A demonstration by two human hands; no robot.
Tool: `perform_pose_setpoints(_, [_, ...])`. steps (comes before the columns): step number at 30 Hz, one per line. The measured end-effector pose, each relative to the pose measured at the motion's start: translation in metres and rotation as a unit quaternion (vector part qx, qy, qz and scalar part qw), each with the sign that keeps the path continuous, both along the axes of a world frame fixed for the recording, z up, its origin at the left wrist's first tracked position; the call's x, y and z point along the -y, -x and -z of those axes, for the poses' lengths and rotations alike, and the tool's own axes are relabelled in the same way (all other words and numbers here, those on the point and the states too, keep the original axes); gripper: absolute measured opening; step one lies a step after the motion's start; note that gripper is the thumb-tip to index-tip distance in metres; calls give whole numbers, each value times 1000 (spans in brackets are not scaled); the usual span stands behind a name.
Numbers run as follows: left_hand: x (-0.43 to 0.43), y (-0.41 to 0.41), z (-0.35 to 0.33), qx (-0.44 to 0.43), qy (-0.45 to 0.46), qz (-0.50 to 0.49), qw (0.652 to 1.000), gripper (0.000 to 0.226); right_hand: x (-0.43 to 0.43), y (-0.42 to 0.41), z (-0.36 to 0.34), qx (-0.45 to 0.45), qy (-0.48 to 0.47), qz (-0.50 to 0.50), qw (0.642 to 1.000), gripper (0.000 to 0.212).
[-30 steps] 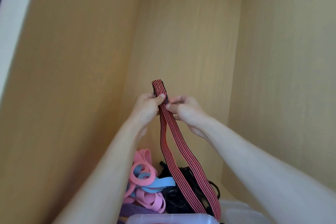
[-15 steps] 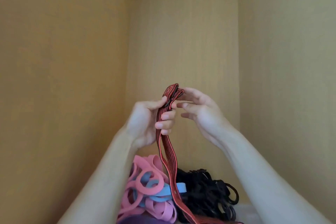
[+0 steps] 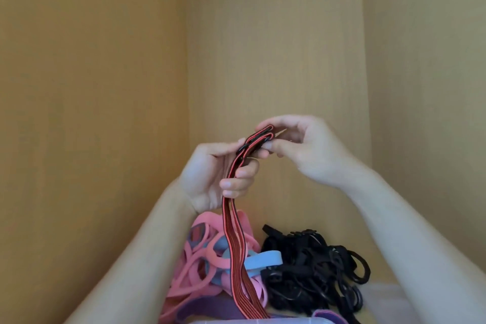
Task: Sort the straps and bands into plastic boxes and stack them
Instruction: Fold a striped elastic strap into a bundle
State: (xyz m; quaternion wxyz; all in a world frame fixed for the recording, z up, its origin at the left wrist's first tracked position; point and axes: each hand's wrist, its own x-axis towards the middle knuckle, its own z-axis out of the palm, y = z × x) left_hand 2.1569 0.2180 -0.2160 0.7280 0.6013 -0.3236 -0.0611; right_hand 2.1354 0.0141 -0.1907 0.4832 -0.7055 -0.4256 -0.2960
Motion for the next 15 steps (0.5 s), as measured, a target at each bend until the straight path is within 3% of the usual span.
perform_pose_setpoints(3, [6,-1,0,10,3,-38,999,36,-1,-3,2,30,12,72,997,23])
perform_pose_setpoints(7, [13,3,-2,41,-18,-46,998,43,-2,-5,3,22,0,98,995,40])
perform_pose_setpoints(15, [19,4,-3,56,-15,-15,998,44,-1,-2,3,-42,-55,31,997,31])
